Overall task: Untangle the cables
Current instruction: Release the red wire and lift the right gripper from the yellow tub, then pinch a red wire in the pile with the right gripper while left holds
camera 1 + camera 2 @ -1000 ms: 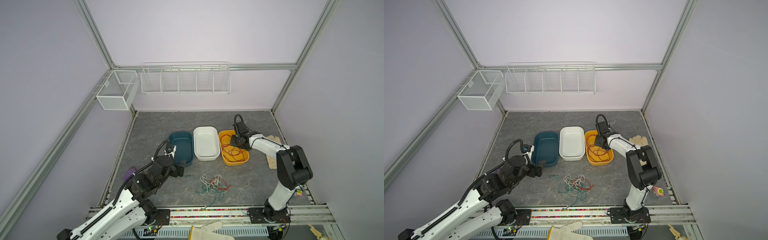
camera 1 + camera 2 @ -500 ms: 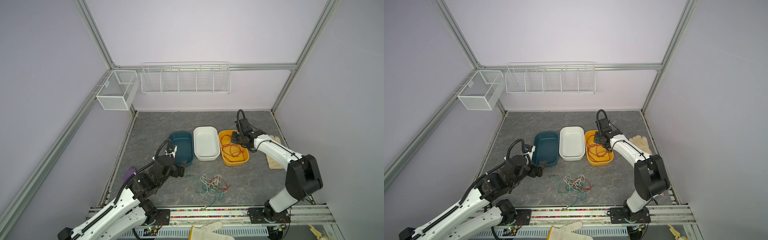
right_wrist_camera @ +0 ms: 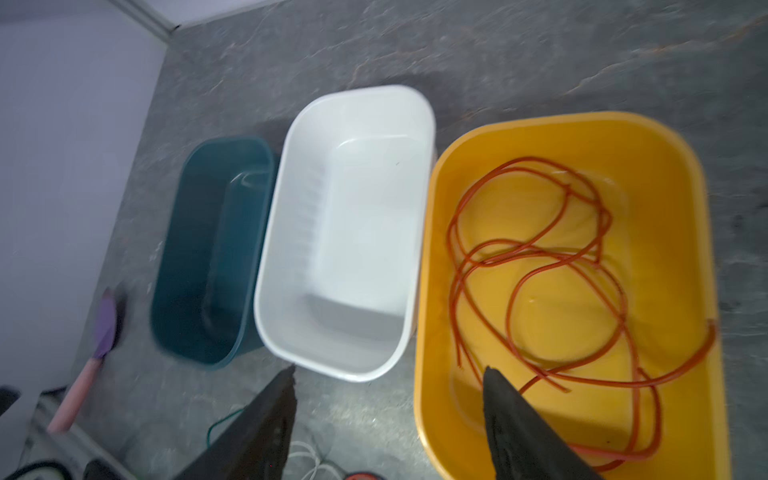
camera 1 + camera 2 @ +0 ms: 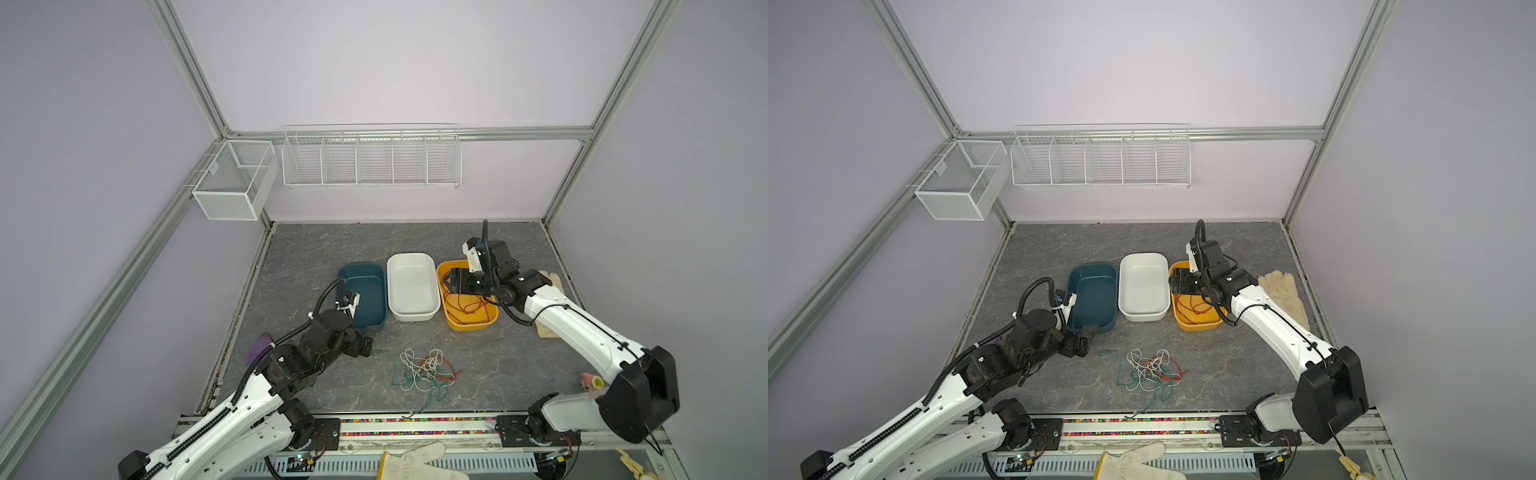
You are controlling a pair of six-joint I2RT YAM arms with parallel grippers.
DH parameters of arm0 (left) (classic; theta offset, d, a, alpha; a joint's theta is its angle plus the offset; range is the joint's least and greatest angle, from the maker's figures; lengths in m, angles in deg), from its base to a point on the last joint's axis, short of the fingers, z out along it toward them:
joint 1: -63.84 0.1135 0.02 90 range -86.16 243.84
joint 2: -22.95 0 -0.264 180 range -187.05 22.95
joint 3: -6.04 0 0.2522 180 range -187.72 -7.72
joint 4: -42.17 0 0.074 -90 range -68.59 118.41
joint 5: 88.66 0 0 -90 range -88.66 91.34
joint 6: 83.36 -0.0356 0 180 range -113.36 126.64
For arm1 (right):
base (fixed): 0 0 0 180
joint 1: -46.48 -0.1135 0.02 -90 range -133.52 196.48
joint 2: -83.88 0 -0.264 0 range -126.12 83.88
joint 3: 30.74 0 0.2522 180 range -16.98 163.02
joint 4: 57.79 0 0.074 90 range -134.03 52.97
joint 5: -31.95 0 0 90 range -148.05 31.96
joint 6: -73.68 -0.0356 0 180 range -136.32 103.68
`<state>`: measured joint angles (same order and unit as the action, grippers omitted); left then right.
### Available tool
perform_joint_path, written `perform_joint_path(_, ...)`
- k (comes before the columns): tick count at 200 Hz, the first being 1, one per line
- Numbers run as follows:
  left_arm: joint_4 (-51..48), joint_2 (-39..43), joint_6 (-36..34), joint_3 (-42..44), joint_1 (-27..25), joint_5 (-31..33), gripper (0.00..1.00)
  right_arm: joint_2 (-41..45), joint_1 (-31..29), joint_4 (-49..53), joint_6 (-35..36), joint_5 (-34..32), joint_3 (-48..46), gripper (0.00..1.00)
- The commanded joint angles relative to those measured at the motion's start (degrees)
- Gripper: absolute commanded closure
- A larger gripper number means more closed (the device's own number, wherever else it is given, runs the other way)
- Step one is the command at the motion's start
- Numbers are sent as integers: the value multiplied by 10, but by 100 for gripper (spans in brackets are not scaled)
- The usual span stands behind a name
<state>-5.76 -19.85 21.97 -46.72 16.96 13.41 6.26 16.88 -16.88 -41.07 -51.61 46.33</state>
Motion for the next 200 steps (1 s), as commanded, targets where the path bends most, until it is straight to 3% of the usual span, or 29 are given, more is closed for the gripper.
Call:
perform_joint_path(1,-3,-1,-14,-10,3,-50,1,43,-29,-9,47,115,-40,26)
perform_joint_path(42,-7,-24,9,-26,0,-113,1,111,-101,14,75,143,-100,25)
perform_joint_path(91,-11,-69,172,-23,-27,-180,0,171,-160,26,62,97,-185,24)
perform_joint_path(143,20,-82,285,27,-70,-164,4,171,-200,2,52,56,-221,24)
perform_joint_path(200,74,-138,337,69,-81,-181,11,164,-234,-5,57,20,-231,24)
